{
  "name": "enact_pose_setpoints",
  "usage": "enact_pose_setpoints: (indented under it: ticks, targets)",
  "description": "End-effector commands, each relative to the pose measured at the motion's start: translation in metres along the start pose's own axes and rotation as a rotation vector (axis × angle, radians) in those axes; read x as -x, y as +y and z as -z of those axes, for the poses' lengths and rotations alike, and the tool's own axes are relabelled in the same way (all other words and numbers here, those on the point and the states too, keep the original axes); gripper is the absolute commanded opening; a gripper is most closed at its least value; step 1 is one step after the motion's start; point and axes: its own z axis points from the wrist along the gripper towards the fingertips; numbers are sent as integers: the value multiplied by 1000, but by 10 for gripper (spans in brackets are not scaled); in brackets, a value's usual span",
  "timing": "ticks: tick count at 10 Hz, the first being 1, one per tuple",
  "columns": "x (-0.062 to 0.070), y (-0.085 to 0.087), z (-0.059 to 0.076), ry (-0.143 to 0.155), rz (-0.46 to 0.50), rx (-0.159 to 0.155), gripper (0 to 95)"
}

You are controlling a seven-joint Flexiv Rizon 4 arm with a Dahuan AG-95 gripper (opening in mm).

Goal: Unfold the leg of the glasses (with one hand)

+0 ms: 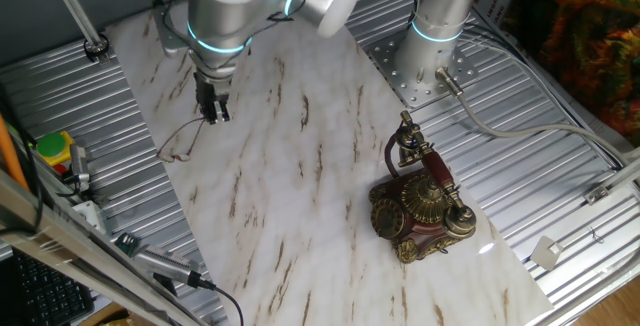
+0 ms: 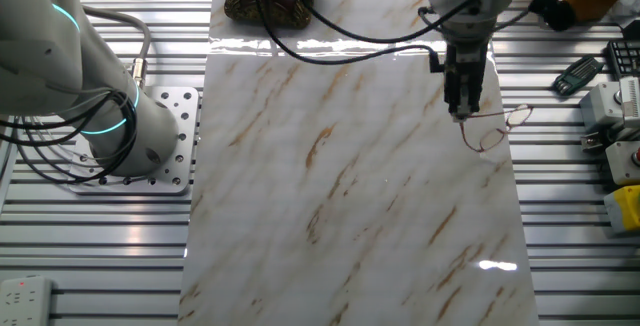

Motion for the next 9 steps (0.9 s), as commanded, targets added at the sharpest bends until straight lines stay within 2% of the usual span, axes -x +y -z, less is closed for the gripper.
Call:
enact_pose_setpoints:
  ticks: [1,6,7,9]
  targets:
    - [0,4,-2,-2,7,-10,0]
    - [-2,6,4,52,34,-30,0]
    - [-2,6,4,55,43,-42,0]
    - [-2,6,4,45,40,-46,0]
